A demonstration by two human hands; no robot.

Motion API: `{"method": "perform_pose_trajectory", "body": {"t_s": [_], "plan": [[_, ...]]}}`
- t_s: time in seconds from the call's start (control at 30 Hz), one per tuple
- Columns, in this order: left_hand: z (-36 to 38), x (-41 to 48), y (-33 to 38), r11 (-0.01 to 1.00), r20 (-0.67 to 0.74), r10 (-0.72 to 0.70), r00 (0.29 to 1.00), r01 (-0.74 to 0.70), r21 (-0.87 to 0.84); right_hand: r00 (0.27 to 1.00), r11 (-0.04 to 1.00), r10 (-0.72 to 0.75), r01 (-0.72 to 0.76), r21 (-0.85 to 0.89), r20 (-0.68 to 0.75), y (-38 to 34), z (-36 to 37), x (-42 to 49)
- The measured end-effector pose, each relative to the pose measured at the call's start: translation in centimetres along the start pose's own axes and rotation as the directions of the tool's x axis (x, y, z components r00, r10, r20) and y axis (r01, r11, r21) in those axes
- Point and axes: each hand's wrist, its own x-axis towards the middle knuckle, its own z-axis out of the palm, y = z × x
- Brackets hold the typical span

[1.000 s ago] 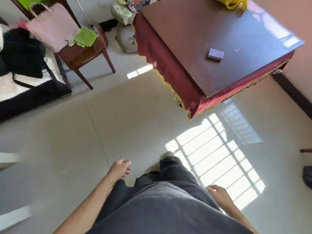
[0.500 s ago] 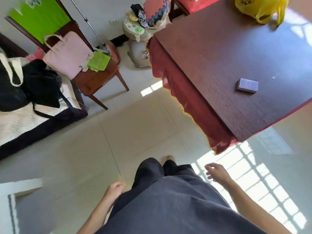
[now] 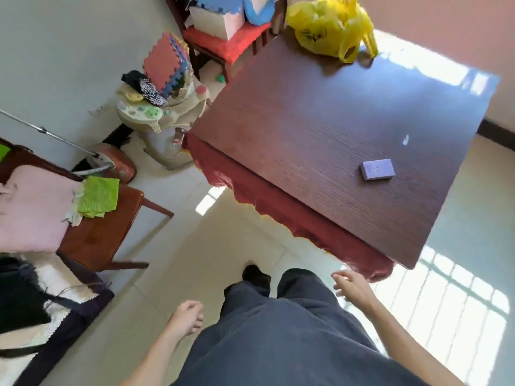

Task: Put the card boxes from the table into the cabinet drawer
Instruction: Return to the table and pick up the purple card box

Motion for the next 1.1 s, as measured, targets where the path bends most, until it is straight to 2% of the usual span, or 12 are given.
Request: {"method": "perform_pose_trajectory", "body": {"t_s": [0.13,0.27,0.4,0.53,0.67,0.8,0.9,1.0,1.1], "plan": [[-3.0,4.5,10.2,0.977,0.032,0.118,0.992,-0.122,0.177,0.973,0.958,0.222,-0.205,0.202,-0.065,2.7,1.6,-2.7],[-2.7,6.2,20.1,0.919,0.126,0.269,0.955,-0.294,0.263,0.929,0.902,0.362,-0.330,0.278,-0.072,4.6,4.1,-3.9],[-0.3,7.1,26.8,0.877,0.229,0.324,0.918,-0.382,0.291,0.896,0.854,0.444,-0.414,0.314,-0.027,4.5,5.4,-3.1],[1.6,8.0,30.3,0.851,0.313,0.309,0.898,-0.408,0.331,0.903,0.834,0.428,-0.383,0.396,-0.027,1.7,3.8,0.0],[1.6,9.3,31.9,0.848,0.322,0.246,0.914,-0.364,0.385,0.907,0.794,0.400,-0.273,0.543,-0.130,-3.0,-0.3,2.9],[0.8,10.5,33.2,0.834,0.342,0.169,0.924,-0.320,0.450,0.922,0.829,0.305,-0.134,0.543,-0.237,-7.9,-4.2,5.3],[0.3,10.9,35.1,0.810,0.352,0.142,0.925,-0.313,0.495,0.901,0.836,0.279,-0.059,0.545,-0.331,-11.2,-7.6,7.5],[0.2,11.3,37.6,0.827,0.338,0.174,0.925,-0.324,0.459,0.870,0.874,0.278,-0.053,0.482,-0.408,-14.2,-11.2,10.3],[0.3,11.8,39.6,0.840,0.330,0.208,0.921,-0.341,0.422,0.832,0.920,0.295,-0.115,0.375,-0.470,-16.5,-14.1,13.4]]}}
